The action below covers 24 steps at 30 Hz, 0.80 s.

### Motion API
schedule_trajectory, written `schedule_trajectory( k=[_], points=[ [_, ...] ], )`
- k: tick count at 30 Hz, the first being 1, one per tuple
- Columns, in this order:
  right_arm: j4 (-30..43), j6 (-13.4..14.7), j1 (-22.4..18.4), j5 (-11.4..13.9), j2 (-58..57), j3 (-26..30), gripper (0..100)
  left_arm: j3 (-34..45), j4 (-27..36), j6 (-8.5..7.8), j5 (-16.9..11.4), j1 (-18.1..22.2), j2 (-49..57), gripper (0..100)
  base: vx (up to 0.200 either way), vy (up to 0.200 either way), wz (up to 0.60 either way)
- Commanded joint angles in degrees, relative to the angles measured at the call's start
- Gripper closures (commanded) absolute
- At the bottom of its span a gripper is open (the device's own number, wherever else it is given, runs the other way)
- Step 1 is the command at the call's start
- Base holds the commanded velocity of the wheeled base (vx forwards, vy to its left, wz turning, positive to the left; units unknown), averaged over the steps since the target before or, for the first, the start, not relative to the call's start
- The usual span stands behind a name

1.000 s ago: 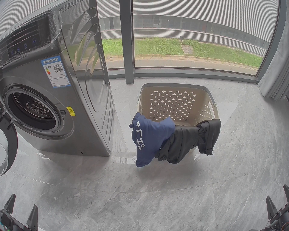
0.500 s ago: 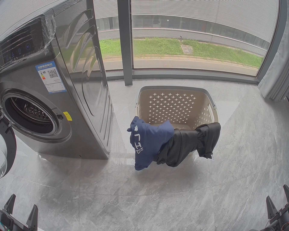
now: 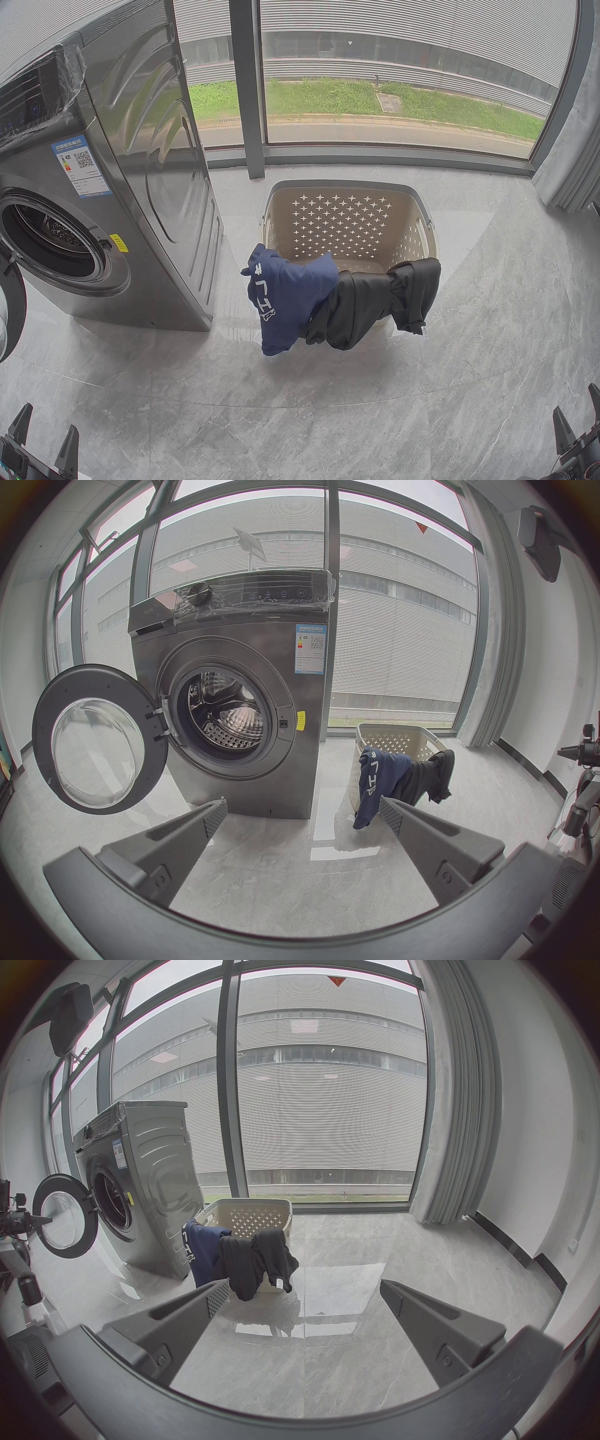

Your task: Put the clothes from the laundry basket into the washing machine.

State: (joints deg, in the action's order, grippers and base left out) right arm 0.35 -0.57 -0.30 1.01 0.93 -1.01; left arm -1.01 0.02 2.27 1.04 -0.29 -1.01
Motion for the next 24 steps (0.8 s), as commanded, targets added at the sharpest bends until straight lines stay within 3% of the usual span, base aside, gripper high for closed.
schedule_trajectory(
  k=[1, 5, 11, 24],
  points=[
    [0.0, -0.04, 0.04, 0.04, -0.22, 0.75, 0, 0.92, -0.02, 0.02, 0.02, 0.03, 0.75, 0, 0.0, 0.0, 0.0],
    [0.0, -0.04, 0.04, 0.04, -0.22, 0.75, 0, 0.92, -0.02, 0.02, 0.02, 0.03, 0.75, 0, 0.0, 0.0, 0.0],
    [0.0, -0.04, 0.04, 0.04, -0.22, 0.75, 0, 0.92, -0.02, 0.02, 0.02, 0.12, 0.75, 0, 0.0, -0.2, 0.0],
    [0.0, -0.04, 0.04, 0.04, -0.22, 0.84, 0, 0.92, -0.02, 0.11, 0.02, 0.12, 0.75, 0, 0.0, 0.0, 0.0]
  ],
)
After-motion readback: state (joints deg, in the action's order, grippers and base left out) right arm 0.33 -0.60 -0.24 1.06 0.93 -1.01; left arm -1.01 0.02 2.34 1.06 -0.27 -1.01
